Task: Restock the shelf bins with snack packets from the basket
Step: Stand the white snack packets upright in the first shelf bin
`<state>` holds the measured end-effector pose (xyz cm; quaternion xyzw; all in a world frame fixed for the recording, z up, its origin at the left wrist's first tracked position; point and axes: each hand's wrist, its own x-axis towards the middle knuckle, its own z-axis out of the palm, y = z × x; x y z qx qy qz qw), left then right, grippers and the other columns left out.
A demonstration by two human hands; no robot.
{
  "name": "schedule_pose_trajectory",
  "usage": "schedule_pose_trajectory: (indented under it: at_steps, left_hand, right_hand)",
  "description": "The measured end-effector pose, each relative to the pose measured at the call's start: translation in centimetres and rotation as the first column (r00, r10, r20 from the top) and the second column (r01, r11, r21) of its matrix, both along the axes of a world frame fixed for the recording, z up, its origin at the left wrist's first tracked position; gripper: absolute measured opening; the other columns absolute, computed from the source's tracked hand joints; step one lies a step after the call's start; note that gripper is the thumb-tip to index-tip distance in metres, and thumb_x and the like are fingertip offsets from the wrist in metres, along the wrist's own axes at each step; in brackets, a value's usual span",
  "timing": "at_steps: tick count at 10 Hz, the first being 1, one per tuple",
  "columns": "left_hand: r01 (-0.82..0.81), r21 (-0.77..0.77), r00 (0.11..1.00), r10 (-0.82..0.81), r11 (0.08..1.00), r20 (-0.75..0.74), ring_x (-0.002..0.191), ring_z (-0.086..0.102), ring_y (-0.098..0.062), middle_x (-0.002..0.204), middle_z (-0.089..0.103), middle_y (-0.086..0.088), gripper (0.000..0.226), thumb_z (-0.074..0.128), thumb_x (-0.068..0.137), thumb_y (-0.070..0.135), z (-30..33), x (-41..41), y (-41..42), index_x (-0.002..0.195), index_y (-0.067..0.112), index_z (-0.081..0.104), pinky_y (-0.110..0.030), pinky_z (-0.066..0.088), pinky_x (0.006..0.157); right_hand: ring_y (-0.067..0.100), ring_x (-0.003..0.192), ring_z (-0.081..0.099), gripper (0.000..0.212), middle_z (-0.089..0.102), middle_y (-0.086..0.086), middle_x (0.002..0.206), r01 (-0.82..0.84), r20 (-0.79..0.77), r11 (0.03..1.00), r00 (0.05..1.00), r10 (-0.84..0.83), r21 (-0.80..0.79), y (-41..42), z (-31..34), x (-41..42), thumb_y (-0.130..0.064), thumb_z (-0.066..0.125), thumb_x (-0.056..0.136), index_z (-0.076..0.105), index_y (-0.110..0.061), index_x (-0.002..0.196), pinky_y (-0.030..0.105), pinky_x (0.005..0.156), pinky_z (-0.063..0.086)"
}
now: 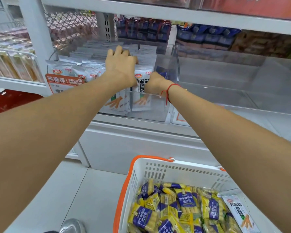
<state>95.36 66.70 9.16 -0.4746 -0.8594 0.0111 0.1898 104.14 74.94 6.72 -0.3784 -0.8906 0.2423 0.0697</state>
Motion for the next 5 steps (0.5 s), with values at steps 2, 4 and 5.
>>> schedule_pose_trajectory:
  at_steps: [2, 4, 5]
  left_hand:
    - [0.032, 0.017, 0.996, -0.030, 0.999, -0.086, 0.127, 0.033, -0.030, 0.134, 0.051, -0.010, 0.052, 0.067, 0.084, 0.024, -0.2, -0.2, 0.3, 0.135, 0.024, 0.052, -0.039, 0.027, 0.098]
    - [0.119, 0.097, 0.988, -0.107, 0.988, -0.114, 0.123, 0.036, -0.029, 0.129, 0.053, -0.007, 0.047, 0.072, 0.079, 0.017, -0.2, 0.4, 0.0, 0.123, 0.022, 0.056, -0.039, 0.028, 0.096]
    - [0.180, -0.042, 0.966, -0.184, 0.983, -0.183, 0.115, 0.040, -0.025, 0.116, 0.062, -0.001, 0.024, 0.065, 0.086, 0.019, -0.5, 0.8, -0.2, 0.109, 0.026, 0.069, -0.036, 0.027, 0.090]
  right_hand:
    - [0.033, 0.129, 0.044, 0.060, 0.039, 0.019, 0.142, 0.074, -0.041, 0.954, 0.995, -0.090, -0.291, -0.4, -0.4, -0.3, -0.009, 0.058, 0.091, 0.028, 0.002, 0.142, 0.024, 0.061, 0.042]
    - [0.027, 0.135, 0.033, 0.044, 0.034, 0.006, 0.149, -0.008, 0.006, 0.999, 1.000, 0.009, -0.038, -0.7, -0.2, -0.9, -0.027, 0.034, 0.103, 0.033, -0.011, 0.145, 0.029, 0.104, 0.034]
    - [0.021, 0.100, 0.050, 0.029, 0.049, 0.015, 0.137, -0.062, 0.028, 0.980, 0.997, 0.069, -0.190, -1.5, 1.1, 0.8, -0.010, 0.052, 0.095, 0.053, -0.007, 0.123, 0.008, 0.052, 0.047]
